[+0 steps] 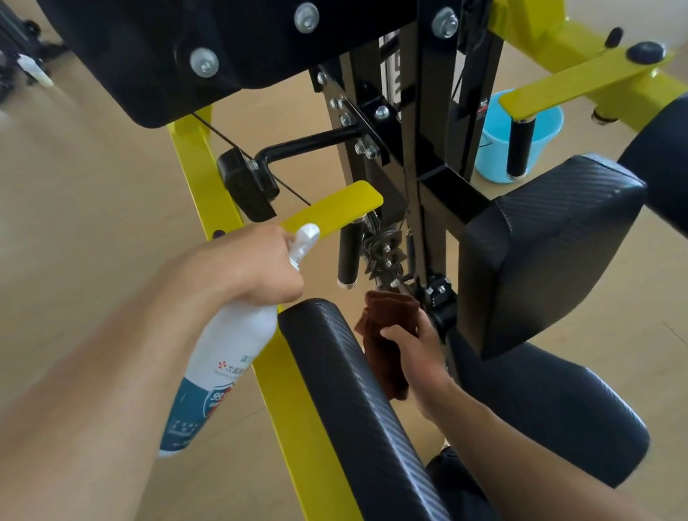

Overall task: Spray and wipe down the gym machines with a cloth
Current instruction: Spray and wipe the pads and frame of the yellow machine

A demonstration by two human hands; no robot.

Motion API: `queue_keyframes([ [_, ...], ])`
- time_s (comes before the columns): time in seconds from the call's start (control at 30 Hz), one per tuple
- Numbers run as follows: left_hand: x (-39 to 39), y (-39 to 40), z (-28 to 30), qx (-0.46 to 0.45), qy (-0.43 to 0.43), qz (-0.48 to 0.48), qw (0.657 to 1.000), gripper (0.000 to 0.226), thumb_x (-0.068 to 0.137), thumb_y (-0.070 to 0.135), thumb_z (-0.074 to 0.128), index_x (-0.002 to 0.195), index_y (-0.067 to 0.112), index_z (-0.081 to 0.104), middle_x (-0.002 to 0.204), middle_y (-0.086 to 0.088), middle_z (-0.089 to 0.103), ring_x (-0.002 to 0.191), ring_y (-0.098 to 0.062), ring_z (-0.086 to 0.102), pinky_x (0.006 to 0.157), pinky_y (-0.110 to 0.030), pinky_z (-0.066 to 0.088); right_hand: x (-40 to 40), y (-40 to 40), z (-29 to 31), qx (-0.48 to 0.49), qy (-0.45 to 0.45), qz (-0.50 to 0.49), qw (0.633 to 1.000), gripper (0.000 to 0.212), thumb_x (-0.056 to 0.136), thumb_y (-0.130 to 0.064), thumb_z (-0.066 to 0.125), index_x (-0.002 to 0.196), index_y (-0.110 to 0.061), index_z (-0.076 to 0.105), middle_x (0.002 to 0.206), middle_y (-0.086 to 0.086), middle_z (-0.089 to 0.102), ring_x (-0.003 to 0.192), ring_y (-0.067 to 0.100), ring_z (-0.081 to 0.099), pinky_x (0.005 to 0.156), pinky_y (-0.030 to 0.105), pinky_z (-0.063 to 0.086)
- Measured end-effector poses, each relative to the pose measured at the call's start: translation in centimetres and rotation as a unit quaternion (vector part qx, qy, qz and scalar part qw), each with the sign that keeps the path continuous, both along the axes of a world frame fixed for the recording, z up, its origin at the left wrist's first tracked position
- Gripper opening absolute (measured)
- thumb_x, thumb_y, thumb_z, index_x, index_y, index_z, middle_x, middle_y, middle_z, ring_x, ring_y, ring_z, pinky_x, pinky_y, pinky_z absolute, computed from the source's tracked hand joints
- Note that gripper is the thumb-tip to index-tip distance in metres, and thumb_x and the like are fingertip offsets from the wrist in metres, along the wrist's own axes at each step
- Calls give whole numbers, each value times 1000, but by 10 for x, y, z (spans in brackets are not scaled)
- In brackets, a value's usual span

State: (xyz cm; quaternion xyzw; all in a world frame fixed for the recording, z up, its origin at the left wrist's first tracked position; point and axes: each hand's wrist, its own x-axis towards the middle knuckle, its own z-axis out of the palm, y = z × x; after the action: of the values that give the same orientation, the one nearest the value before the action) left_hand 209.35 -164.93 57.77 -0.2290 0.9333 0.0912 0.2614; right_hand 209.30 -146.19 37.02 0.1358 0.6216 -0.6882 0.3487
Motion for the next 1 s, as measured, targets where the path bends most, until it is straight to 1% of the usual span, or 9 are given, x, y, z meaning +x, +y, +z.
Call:
queue_keyframes([
  [0.1, 2, 3, -1, 14, -4, 0, 1000, 6, 86, 22, 63, 90, 22, 59, 90, -8, 63, 75, -24, 59, 60, -30, 44, 2, 1, 1, -9, 3, -9, 1000, 31, 97, -8, 63, 117, -31, 61, 107, 6, 73, 95, 23, 71, 75, 37, 56],
  [0.2, 5, 3, 1, 44, 4, 2, 999, 15, 86, 22, 64, 100, 27, 63, 98, -7, 66, 87, -28, 65, 69, -33, 49, 1, -2, 4, -28, 7, -15, 999, 33, 97, -9, 63, 123, -30, 61, 113, 6, 72, 101, 25, 70, 75, 34, 54],
  [0.37, 2, 4, 1, 44, -9, -11, 999, 9, 85, 21, 65, 91, 24, 59, 93, -9, 66, 77, -25, 60, 59, -29, 41, -6, -10, 12, -50, 26, -19, 998, 32, 98, -9, 63, 120, -31, 62, 116, 4, 71, 108, 24, 67, 77, 33, 52],
  [0.5, 0, 3, 3, 26, 4, -26, 999, 13, 86, 24, 64, 98, 26, 61, 96, -7, 67, 85, -27, 65, 65, -32, 46, -10, -13, 14, -61, 50, -27, 997, 34, 97, -10, 64, 122, -32, 62, 116, 3, 71, 110, 25, 67, 87, 40, 56],
  [0.63, 1, 4, 3, 26, 1, -18, 999, 10, 87, 23, 62, 82, 26, 54, 92, -6, 64, 80, -24, 60, 60, -29, 41, -13, -18, 18, -63, 69, -55, 994, 37, 96, -12, 67, 123, -38, 61, 122, 1, 69, 115, 26, 65, 92, 45, 55],
  [0.73, 1, 3, 18, 27, 81, -13, 996, 13, 84, 24, 64, 94, 31, 60, 96, -1, 64, 84, -25, 62, 70, -34, 51, -17, -23, 32, -87, 112, -115, 983, 41, 99, -13, 67, 129, -39, 57, 129, -4, 66, 116, 12, 66, 89, 31, 56],
  [0.8, -4, 1, 33, 11, 137, -12, 990, 16, 83, 27, 65, 98, 28, 60, 95, 0, 61, 85, -27, 62, 73, -38, 53, -25, -30, 42, -117, 171, -148, 967, 45, 100, -13, 67, 139, -31, 54, 134, -5, 65, 118, 5, 66, 87, 23, 57],
  [0.9, -12, 3, 37, -38, 120, -14, 992, 16, 85, 25, 65, 84, 19, 50, 82, -4, 53, 69, -23, 54, 57, -32, 40, -39, -47, 45, -101, 265, -106, 953, 60, 97, -28, 71, 152, -30, 46, 142, -2, 62, 132, 12, 59, 110, 39, 50],
  [1.0, -15, 12, 20, -72, 61, -19, 995, 17, 85, 21, 64, 94, 17, 50, 76, -3, 51, 63, -20, 50, 56, -31, 37, -51, -64, 35, -20, 294, -31, 955, 79, 89, -41, 76, 157, -43, 36, 144, -10, 59, 134, 8, 55, 112, 41, 48],
])
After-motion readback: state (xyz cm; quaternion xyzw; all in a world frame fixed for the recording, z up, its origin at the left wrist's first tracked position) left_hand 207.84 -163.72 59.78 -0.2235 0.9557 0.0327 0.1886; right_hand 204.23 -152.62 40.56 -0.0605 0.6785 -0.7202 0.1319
